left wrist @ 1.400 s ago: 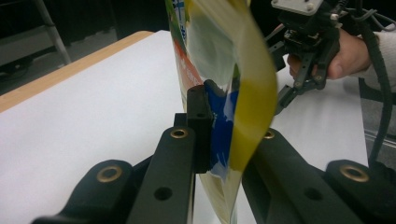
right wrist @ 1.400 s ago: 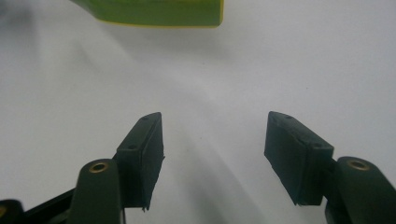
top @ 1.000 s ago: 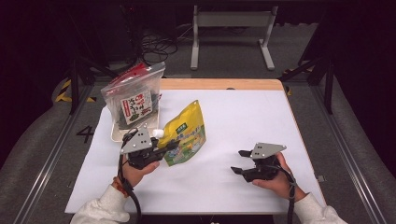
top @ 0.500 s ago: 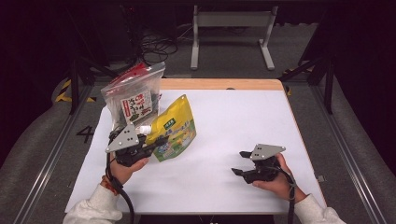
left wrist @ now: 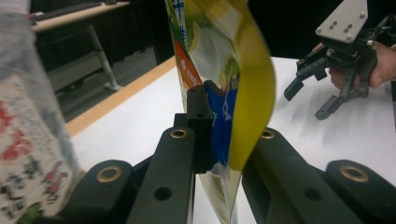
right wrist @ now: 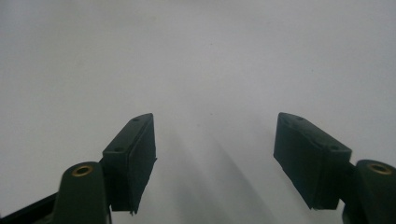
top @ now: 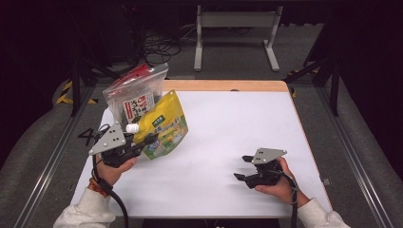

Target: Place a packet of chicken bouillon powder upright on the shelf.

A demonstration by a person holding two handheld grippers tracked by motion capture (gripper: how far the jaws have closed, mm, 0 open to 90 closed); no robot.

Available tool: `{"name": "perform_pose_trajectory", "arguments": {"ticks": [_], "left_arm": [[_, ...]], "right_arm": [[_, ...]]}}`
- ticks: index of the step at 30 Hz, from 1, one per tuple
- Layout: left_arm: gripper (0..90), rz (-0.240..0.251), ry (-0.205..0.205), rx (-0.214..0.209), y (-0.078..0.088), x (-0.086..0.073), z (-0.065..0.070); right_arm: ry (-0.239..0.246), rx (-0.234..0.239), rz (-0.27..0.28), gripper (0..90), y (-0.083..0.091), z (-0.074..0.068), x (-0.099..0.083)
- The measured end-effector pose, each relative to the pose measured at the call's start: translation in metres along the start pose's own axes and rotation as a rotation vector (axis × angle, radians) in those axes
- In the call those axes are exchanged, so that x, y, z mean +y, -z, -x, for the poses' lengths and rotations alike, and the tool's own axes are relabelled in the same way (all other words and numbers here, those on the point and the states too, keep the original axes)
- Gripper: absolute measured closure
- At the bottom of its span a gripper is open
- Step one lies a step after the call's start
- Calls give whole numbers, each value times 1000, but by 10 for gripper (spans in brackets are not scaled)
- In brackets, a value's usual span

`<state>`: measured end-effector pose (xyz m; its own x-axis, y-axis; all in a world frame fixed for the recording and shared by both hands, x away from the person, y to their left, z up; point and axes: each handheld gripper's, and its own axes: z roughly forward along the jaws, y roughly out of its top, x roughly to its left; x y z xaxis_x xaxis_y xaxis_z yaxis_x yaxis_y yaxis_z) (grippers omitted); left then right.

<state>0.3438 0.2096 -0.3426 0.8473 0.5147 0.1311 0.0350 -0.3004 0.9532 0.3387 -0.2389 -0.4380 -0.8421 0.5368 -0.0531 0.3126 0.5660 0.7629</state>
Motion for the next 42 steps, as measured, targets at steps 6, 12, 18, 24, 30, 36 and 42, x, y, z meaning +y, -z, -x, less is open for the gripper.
{"name": "perform_pose_trajectory", "arguments": {"ticks": [6, 12, 18, 24, 30, 36, 42], "left_arm": [[850, 19, -2, 36, 18, 0, -14], [850, 26, -11, 47, 27, 0, -26], [850, -16, -56, 43, 31, 4, -49], [850, -50, -53, 7, 34, -2, -72], [849, -136, -71, -1, 28, -9, -85], [850, -168, -55, -84, 21, -17, -94], [851, -172, -30, -123, 23, -23, -103]], "right_arm": [[-9, -7, 4, 291, 3, -2, -4], [-25, -14, 7, 291, 6, -2, -7], [-48, -8, -1, 288, 3, -1, -9], [-47, -6, -9, 288, 1, -3, -9], [-51, -6, -17, 286, -1, -3, -10], [-47, 4, -24, 282, -2, -5, -11], [-49, 6, -34, 282, -3, -4, -12]]}}
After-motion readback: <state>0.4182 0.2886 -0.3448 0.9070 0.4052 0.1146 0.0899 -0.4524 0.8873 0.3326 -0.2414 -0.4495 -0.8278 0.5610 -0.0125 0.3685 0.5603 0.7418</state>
